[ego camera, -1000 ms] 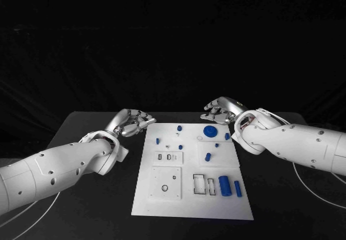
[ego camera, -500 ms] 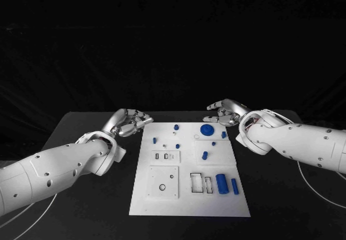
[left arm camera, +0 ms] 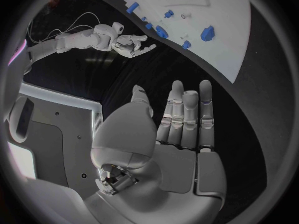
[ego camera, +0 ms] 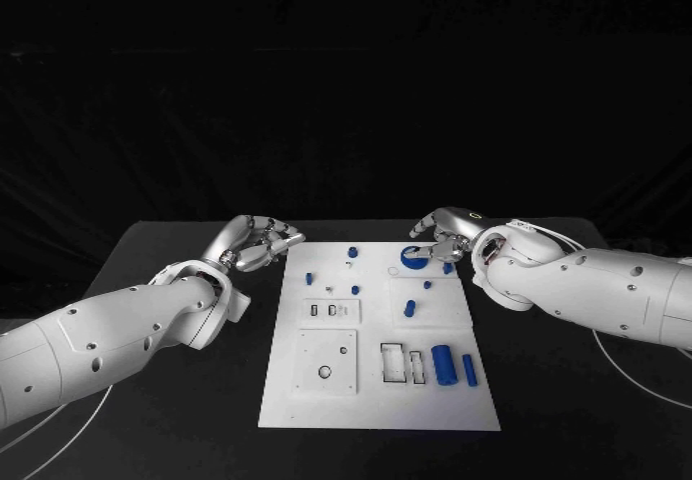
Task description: Assemble the parts on the task board
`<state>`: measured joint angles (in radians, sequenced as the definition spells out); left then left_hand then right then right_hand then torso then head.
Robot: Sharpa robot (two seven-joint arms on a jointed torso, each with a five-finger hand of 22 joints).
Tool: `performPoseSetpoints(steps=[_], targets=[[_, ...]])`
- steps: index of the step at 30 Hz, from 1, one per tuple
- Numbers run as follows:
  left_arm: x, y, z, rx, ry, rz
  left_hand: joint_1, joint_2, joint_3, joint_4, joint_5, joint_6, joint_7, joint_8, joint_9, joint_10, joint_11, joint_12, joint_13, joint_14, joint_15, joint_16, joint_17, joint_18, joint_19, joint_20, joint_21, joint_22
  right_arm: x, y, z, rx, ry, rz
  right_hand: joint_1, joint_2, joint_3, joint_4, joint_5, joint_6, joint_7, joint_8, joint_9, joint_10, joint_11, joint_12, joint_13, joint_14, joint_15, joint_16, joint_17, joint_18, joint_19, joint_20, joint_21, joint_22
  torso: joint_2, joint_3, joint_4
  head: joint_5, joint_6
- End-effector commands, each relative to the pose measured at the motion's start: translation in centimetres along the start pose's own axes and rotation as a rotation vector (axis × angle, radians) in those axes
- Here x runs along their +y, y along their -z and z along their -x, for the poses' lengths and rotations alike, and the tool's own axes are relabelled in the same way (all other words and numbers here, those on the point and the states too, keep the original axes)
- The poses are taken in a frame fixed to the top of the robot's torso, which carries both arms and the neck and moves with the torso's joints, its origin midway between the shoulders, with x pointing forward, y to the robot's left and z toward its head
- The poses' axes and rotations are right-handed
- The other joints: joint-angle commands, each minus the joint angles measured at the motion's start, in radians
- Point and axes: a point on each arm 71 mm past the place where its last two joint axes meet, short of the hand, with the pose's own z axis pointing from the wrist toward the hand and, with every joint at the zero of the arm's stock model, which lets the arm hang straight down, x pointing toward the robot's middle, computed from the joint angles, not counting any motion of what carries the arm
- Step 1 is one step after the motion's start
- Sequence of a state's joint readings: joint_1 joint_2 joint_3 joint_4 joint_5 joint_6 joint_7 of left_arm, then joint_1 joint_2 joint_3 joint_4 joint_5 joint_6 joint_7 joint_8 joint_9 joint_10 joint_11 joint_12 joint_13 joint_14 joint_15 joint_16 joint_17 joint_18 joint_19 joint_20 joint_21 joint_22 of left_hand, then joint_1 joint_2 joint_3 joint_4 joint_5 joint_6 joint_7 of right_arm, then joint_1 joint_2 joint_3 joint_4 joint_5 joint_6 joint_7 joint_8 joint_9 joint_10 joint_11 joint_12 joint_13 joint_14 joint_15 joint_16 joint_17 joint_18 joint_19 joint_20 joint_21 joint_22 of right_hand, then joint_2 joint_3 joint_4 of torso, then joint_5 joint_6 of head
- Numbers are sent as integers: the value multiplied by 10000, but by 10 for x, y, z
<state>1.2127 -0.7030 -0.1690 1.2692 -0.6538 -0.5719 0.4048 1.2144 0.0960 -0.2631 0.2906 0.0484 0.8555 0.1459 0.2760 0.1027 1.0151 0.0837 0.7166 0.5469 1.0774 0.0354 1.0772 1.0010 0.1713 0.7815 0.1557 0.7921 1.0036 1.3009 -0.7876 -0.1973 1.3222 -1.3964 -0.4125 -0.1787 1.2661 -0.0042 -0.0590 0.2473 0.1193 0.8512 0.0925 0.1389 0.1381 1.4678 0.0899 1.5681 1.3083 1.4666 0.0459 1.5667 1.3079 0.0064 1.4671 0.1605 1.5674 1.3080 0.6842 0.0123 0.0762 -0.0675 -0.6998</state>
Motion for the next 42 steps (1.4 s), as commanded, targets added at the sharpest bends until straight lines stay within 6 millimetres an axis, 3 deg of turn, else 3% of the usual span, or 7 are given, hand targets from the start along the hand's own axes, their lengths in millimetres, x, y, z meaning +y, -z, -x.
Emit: performPoseSetpoints(steps=[1, 4, 11, 20, 24, 31, 42], targets=[[-2, 0, -1, 25, 69, -129, 70, 29, -66, -15, 35, -15, 8, -44, 15, 74, -22, -42, -23, 32, 9, 5, 23, 69, 57, 22, -57, -14, 0, -3, -3, 250, 1733, -99, -132, -278, 265, -36, 566, 35, 95, -36, 34, 1029, -159, 27, 2625, 1042, -155, 41, 2629, -64, 1037, -149, 34, 2628, -1, 13, -24, -54, 56], [-2, 0, -1, 34, 75, -135, 70, 29, -66, -15, 35, -15, 8, -44, 15, 74, -22, -42, -23, 32, 9, 5, 23, 69, 57, 22, -57, -14, 0, -6, -7, 471, 2039, -315, -244, -685, 696, -52, 1359, -194, 240, -214, 38, 1029, -267, 27, 2625, 1042, -303, 41, 2629, -64, 1037, -299, 34, 2628, 14, 29, -22, -30, 40], [-2, 1, 0, 29, 78, -121, 81, 37, -64, -17, 36, -14, 7, -46, 16, 80, -22, -42, -27, 46, 9, 15, 35, 70, 62, 22, -64, -15, 1, -12, -13, 405, 2139, -620, -192, -956, 1344, -239, 2264, -163, 233, -242, 159, 1029, -298, 27, 2625, 1042, -411, 41, 2629, -64, 1037, -424, 34, 2628, 13, 22, 16, -38, 38], [0, 2, 3, -47, 33, -61, 107, 54, -67, -17, 36, 10, 2, -41, 25, 95, -26, -44, -41, 68, 8, 24, 46, 71, 78, 22, -85, -17, -1, -18, -14, 338, 2162, -1028, -48, -973, 1650, -491, 2434, -79, 184, -221, 246, 1029, -342, 27, 2625, 1042, -453, 41, 2629, -64, 1037, -465, 34, 2628, -8, -5, -18, 3, -1], [0, 2, 4, -56, 26, -53, 107, 54, -67, -17, 36, 10, 2, -41, 25, 95, -26, -44, -41, 68, 8, 24, 46, 71, 78, 22, -85, -17, -1, -19, -16, 512, 2171, -1145, -15, -966, 1727, -561, 2442, -27, 160, -202, 274, 1029, -360, 27, 2625, 1042, -465, 41, 2629, -64, 1037, -477, 34, 2628, -13, -3, -4, -57, -21], [0, 2, 4, -63, 20, -56, 107, 54, -67, -17, 36, 10, 2, -41, 25, 95, -26, -44, -41, 68, 8, 24, 46, 71, 78, 22, -85, -17, -3, -20, -17, 719, 2198, -1324, -52, -969, 1835, -650, 2345, 171, 220, -125, 350, 1029, -319, 27, 2625, 1042, -468, 41, 2629, -64, 1037, -489, 34, 2628, -14, 3, 4, -85, 74], [1, 2, 4, -38, 16, -56, 112, 61, -74, -13, 36, 24, -1, -40, 30, 102, -28, -46, -49, 59, 7, 7, 28, 72, 87, 22, -98, -18, 1, -23, -19, 889, 2227, -1324, -131, -984, 1894, -691, 2140, 319, 230, -83, 407, 1029, -306, 27, 2625, 1042, -455, 41, 2629, -64, 1037, -483, 34, 2628, -9, 3, -5, -87, 77]])
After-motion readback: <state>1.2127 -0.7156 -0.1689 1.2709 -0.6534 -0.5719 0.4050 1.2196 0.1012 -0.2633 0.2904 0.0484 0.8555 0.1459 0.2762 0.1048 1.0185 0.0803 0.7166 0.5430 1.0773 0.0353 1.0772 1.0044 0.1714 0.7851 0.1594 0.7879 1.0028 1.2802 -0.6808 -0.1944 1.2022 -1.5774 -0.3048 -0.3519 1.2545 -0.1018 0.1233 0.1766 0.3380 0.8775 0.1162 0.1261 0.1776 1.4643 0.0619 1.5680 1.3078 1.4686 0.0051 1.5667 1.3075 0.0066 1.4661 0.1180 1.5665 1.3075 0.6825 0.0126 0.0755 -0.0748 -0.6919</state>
